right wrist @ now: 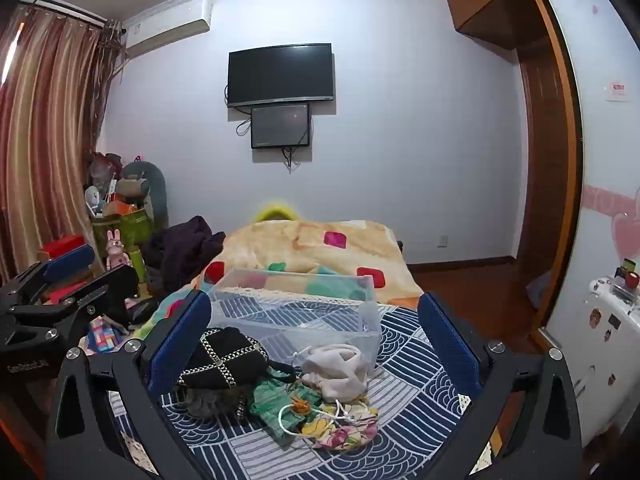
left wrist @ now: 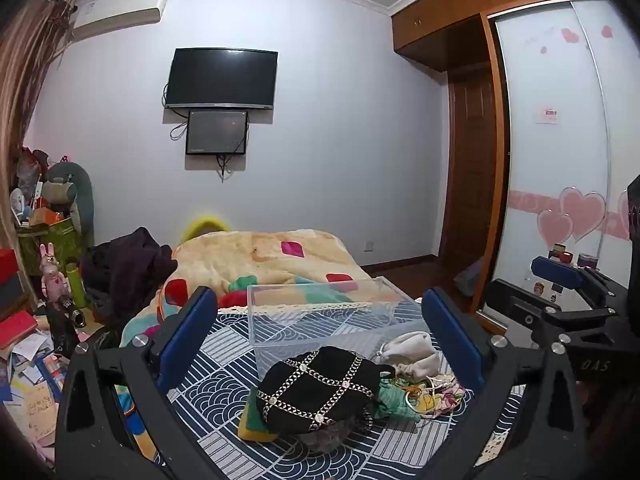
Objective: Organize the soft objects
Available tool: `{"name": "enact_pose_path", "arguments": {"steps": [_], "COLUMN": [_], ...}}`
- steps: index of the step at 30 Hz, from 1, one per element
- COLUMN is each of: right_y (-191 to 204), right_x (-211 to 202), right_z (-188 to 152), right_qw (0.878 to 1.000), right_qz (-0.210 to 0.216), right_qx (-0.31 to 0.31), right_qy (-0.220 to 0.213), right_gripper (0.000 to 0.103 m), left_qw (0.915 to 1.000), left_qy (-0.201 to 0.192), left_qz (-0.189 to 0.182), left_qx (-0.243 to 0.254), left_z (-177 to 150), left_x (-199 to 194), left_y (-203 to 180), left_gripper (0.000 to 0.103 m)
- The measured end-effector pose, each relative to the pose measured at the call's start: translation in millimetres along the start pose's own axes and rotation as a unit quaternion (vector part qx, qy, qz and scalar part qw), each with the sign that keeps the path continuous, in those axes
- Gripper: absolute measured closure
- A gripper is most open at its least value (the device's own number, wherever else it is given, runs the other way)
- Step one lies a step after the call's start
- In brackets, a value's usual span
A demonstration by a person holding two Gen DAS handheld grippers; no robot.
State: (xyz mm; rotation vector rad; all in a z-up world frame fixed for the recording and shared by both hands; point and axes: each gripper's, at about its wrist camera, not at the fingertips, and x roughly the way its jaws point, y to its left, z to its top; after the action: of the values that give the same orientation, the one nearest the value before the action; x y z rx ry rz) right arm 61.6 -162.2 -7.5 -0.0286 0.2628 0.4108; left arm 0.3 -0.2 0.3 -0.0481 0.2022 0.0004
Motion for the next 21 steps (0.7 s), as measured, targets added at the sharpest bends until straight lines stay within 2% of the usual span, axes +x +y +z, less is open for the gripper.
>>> {"name": "enact_pose_path", "arguments": {"steps": [21], "right_y": [0.0], "right_x": [-4.6], "right_z": [2.8], "right_qw": [1.0], "right_qz": [0.004], "right_qx": [0.007], "right_qy": [-0.004], "right_gripper": [0.0], "left_qw": [0.9999], "left_qy": [-0.01], "left_qz": [0.007], "left_qx": [-0.001], "left_z": [-1.5], "left_x": [-1.5], "left_y": [0.6], "left_gripper": [0.0]}}
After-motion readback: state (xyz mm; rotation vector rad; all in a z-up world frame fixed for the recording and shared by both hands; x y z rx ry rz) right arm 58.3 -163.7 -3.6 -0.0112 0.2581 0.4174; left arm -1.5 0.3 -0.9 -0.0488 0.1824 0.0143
